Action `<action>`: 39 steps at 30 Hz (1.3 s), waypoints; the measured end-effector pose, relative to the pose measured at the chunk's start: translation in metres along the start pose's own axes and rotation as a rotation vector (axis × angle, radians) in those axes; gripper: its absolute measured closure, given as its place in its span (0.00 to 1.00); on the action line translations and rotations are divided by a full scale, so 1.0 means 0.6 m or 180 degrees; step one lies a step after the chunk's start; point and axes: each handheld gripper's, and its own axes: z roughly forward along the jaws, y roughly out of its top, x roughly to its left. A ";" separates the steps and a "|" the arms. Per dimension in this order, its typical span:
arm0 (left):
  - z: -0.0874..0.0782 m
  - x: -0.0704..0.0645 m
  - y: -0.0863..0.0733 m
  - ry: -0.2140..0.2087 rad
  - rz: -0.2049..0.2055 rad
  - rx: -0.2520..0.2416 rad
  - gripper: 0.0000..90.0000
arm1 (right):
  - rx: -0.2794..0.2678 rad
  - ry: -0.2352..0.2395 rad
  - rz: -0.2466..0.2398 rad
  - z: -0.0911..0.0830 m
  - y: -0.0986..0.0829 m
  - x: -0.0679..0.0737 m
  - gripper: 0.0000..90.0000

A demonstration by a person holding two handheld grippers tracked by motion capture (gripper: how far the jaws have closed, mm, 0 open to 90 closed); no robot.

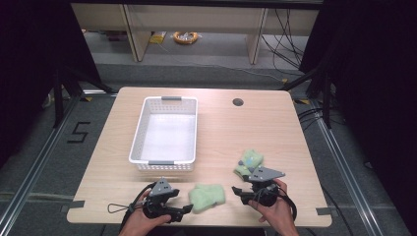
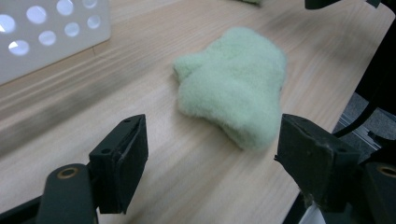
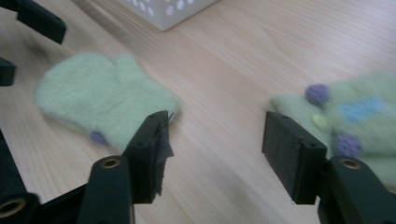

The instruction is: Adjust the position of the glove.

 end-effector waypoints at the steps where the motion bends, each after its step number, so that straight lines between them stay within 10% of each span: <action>1: 0.003 0.000 0.002 0.0012 0.0002 -0.0016 0.30 | -0.0004 0.0020 -0.0009 0.004 0.003 0.005 0.49; 10: 0.027 -0.006 0.020 0.0005 0.0008 -0.0025 0.43 | 0.0112 0.0204 -0.0268 0.052 0.034 0.025 0.56; 22: 0.052 -0.012 0.023 0.0062 0.0216 0.0145 0.51 | 0.0403 0.0384 -0.0172 0.095 0.036 0.027 0.72; 39: 0.043 -0.003 0.028 -0.0111 0.0160 -0.0027 0.90 | 0.0359 0.0568 -0.0088 0.083 0.032 0.025 0.95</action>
